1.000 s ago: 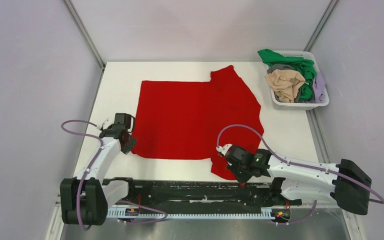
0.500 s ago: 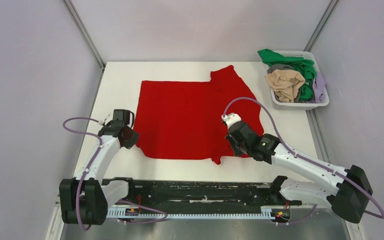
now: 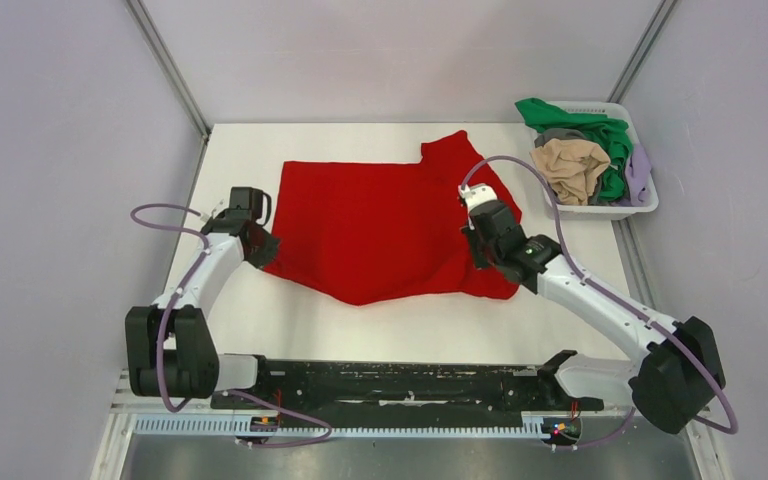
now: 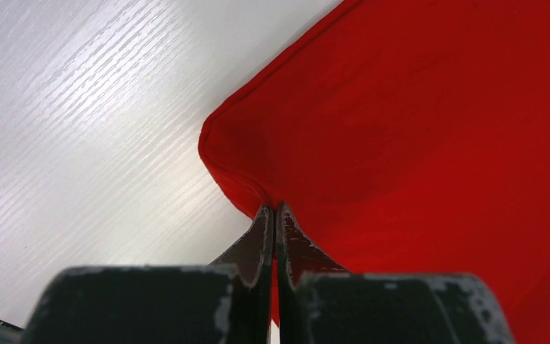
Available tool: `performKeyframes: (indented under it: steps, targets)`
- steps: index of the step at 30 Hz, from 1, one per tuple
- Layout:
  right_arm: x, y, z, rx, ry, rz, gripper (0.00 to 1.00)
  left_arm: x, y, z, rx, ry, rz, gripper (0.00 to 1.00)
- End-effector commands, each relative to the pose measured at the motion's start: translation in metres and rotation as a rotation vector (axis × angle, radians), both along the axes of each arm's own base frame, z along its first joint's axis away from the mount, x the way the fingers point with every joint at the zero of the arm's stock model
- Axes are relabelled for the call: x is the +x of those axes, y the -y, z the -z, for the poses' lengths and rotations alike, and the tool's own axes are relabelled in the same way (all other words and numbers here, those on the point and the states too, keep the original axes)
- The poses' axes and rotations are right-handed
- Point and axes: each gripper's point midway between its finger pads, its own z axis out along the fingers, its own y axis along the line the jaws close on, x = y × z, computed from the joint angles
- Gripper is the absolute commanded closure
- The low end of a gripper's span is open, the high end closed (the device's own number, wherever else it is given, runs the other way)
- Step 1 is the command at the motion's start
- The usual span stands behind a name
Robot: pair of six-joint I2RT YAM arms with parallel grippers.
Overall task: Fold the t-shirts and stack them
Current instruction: Fold the flattened tshirt in 1/3 of the way
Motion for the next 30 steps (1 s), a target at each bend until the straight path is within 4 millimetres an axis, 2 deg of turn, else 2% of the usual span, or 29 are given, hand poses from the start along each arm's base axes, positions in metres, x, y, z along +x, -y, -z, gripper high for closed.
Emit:
performKeyframes:
  steps: [1,11,15,20,23,25,26,28,29,30]
  targets:
    - [0.033,0.000,-0.030,0.017,0.087,0.009,1.00,0.030,-0.005,-0.021,0.016,0.071,-0.029,0.98]
    - [0.076,0.013,-0.028,-0.009,0.066,0.039,1.00,0.062,-0.011,-0.023,0.030,0.087,-0.053,0.98]
    - [0.098,0.014,-0.024,-0.009,0.053,0.036,1.00,0.077,-0.013,-0.018,0.039,0.078,-0.057,0.98]
    - [0.129,0.016,0.003,-0.036,-0.021,0.035,1.00,0.095,-0.017,0.002,0.046,0.031,-0.079,0.95]
    - [0.160,0.018,0.013,-0.048,-0.036,0.046,0.99,0.106,-0.021,0.012,0.055,0.012,-0.100,0.92]
    - [0.187,0.023,0.014,-0.066,-0.030,0.077,0.91,0.115,-0.021,0.010,0.056,0.012,-0.099,0.80]
    - [0.201,0.025,0.013,-0.077,-0.031,0.095,0.80,0.117,-0.022,0.007,0.058,0.010,-0.100,0.68]
    - [0.219,0.036,0.004,-0.111,-0.027,0.157,0.57,0.120,-0.024,-0.005,0.068,0.026,-0.100,0.34]
    - [0.222,0.042,-0.001,-0.134,-0.021,0.189,0.46,0.119,-0.025,-0.013,0.076,0.044,-0.106,0.07]
    - [0.222,0.043,-0.007,-0.137,-0.011,0.199,0.35,0.117,-0.027,-0.020,0.082,0.063,-0.108,0.01]
